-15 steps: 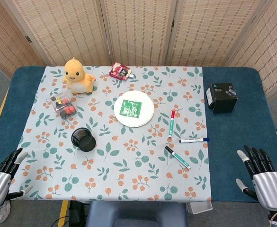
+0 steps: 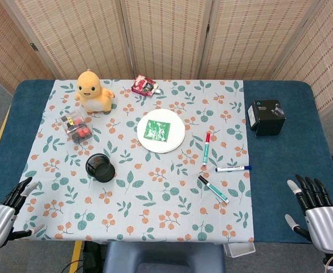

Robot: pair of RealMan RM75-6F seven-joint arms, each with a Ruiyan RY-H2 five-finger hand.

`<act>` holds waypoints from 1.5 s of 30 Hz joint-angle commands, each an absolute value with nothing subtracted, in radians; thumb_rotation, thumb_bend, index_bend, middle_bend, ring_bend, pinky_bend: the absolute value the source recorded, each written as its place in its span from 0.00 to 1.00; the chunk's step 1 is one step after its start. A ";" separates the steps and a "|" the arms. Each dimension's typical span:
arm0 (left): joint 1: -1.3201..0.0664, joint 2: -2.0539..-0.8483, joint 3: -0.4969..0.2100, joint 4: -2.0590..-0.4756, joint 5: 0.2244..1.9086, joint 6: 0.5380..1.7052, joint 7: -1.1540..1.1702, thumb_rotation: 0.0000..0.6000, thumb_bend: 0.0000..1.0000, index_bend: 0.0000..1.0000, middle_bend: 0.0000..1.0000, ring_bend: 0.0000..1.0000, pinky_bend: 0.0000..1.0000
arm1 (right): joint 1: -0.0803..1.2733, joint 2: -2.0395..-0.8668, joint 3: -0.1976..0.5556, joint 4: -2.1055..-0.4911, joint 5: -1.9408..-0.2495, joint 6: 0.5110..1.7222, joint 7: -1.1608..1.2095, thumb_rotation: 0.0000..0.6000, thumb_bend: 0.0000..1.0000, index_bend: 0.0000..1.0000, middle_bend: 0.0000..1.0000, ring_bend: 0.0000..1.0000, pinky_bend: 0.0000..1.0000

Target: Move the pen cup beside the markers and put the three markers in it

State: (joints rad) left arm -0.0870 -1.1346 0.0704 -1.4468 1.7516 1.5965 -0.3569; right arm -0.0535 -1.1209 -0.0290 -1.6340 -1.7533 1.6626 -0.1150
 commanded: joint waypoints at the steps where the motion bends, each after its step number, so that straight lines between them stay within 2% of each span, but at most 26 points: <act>1: -0.131 -1.160 0.069 -1.405 1.764 1.575 -0.507 1.00 0.03 0.00 0.00 0.00 0.24 | -0.049 -1.123 -0.030 -1.636 -1.766 1.664 -0.115 1.00 0.23 0.07 0.00 0.00 0.00; 9: -0.224 -1.222 0.069 -1.332 1.777 1.514 -0.832 1.00 0.02 0.00 0.00 0.00 0.24 | -0.048 -1.122 -0.035 -1.622 -1.783 1.674 -0.093 1.00 0.24 0.03 0.00 0.00 0.00; 19: -0.340 -1.395 0.038 -1.109 1.764 1.455 -1.091 1.00 0.02 0.00 0.00 0.00 0.24 | -0.036 -1.105 -0.041 -1.615 -1.797 1.669 -0.045 1.00 0.23 0.03 0.00 0.00 0.00; 36: -0.465 -1.653 -0.007 -0.668 1.654 1.308 -1.295 1.00 0.02 0.00 0.00 0.00 0.23 | -0.017 -1.095 -0.028 -1.615 -1.759 1.639 -0.024 1.00 0.23 0.03 0.00 0.00 0.00; 45: -0.518 -1.740 -0.006 -0.526 1.633 1.250 -1.367 1.00 0.02 0.00 0.00 0.00 0.23 | -0.041 -1.082 -0.036 -1.610 -1.768 1.687 0.013 1.00 0.24 0.03 0.00 0.00 0.00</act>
State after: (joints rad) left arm -0.5032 -1.7183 -0.0073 -0.5522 1.6394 1.2671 -1.3519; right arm -0.0371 -1.0832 -0.0345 -1.6122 -1.7653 1.6822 0.0080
